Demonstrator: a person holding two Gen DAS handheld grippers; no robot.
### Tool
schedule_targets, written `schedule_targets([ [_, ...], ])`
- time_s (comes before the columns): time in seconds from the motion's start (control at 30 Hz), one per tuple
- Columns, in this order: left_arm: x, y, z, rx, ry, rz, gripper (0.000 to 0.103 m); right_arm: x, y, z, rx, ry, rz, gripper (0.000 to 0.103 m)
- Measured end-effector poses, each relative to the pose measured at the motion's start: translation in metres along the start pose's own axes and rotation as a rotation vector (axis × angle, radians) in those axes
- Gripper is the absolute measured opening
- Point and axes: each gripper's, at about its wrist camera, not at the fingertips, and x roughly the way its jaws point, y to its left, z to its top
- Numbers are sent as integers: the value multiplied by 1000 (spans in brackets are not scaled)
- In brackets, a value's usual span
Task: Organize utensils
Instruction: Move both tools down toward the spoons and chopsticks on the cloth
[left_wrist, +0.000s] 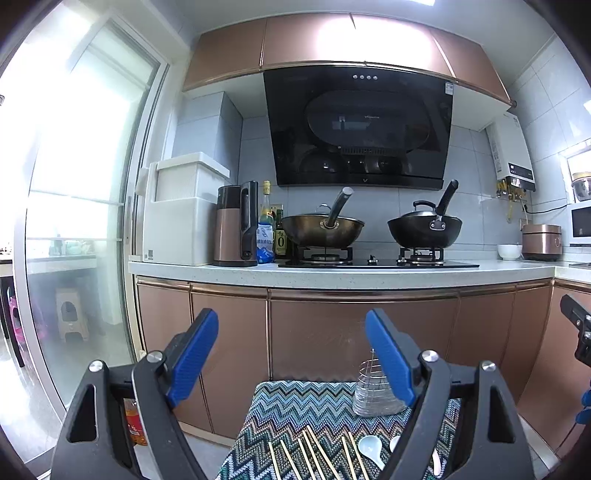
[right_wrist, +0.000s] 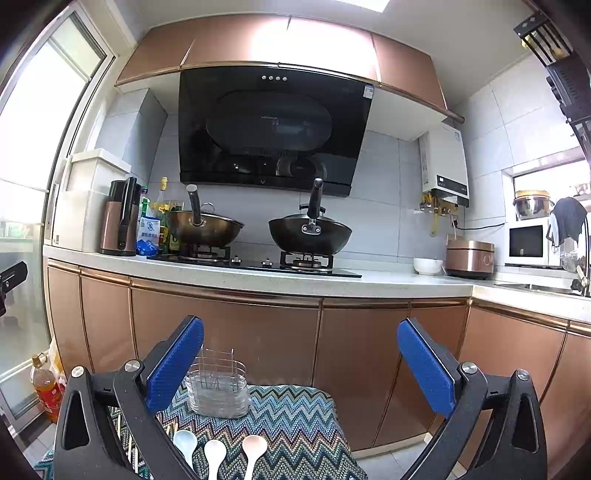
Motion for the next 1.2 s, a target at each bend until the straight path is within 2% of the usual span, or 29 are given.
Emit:
schedule_targets([
  [0.23, -3, 6, 2, -21, -18, 20, 81, 0, 1, 0, -3, 0, 5, 103],
  [0.4, -1, 10, 4, -26, -25, 39, 81, 5, 2, 0, 17, 0, 42, 103],
  [0.77, 13, 5, 7, 4, -17, 59, 81, 24, 8, -3, 12, 19, 67, 103],
  [1.2, 54, -8, 8, -6, 35, -3, 81, 56, 7, -8, -11, 59, 46, 103],
])
